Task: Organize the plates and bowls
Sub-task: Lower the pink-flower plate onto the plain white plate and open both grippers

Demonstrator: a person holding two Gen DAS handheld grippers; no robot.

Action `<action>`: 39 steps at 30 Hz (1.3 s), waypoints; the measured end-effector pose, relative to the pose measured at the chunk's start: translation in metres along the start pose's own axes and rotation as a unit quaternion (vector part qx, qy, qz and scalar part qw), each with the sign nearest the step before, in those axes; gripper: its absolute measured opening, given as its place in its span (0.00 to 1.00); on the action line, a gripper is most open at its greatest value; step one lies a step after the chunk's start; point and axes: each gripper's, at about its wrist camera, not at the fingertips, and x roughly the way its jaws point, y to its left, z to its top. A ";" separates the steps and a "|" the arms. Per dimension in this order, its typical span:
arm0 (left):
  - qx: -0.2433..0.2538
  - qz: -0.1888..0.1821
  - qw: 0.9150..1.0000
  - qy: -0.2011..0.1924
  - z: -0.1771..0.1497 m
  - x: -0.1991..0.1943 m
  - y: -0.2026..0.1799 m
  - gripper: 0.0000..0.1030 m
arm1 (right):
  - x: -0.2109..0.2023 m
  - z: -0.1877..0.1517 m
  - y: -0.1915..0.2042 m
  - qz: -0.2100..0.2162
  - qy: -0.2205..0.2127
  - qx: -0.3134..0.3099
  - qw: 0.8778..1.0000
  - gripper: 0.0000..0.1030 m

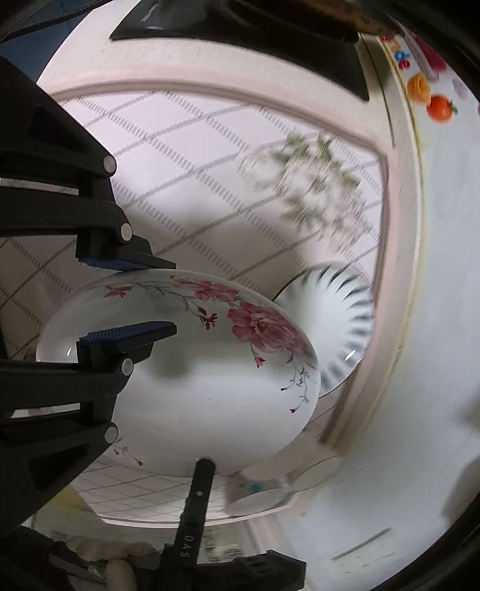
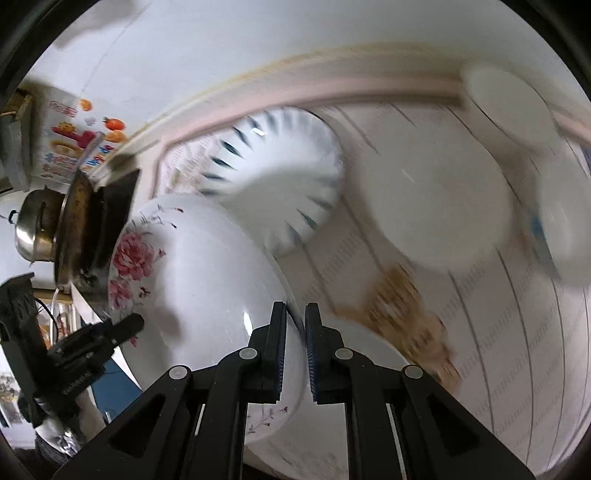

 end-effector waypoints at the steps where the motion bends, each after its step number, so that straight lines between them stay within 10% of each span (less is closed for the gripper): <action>1: 0.003 0.000 1.000 0.006 -0.003 0.003 -0.006 0.22 | -0.001 -0.009 -0.010 0.000 0.003 0.008 1.000 0.11; 15: 0.048 0.042 0.997 0.050 -0.039 0.046 -0.053 0.22 | 0.004 -0.088 -0.079 -0.020 0.015 0.033 0.999 0.11; 39: 0.047 0.078 0.994 0.061 -0.054 0.083 -0.062 0.22 | 0.012 -0.103 -0.074 -0.050 0.016 0.002 0.999 0.11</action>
